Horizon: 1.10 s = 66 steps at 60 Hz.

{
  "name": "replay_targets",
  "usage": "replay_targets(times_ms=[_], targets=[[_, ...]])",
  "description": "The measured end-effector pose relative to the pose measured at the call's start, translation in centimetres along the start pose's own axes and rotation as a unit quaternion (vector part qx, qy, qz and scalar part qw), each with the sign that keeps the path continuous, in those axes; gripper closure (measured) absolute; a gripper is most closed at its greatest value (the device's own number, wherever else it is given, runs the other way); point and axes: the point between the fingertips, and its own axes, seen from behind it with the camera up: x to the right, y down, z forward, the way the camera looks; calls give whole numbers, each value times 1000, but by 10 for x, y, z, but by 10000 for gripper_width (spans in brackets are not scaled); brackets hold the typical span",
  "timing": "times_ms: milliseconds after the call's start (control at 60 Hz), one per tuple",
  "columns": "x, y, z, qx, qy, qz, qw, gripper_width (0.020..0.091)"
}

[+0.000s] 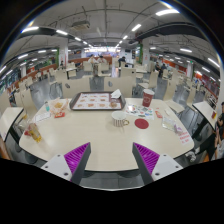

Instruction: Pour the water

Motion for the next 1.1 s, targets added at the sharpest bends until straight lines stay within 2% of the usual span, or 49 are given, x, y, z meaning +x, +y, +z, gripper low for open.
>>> replay_targets(times_ms=[133, 317, 467, 717, 950, 1017, 1100], targets=[[1, 14, 1, 0, 8, -6, 1000, 246], [-80, 29, -5, -17, 4, -14, 1000, 253], [-179, 44, -1, -16, -32, -13, 999, 254], [-350, 47, 27, 19, -101, -24, 994, 251], [-420, 24, 92, 66, -103, -4, 992, 251], [-424, 19, 114, 78, -96, 5, 992, 270], [-425, 18, 137, 83, -85, 12, 993, 372]])
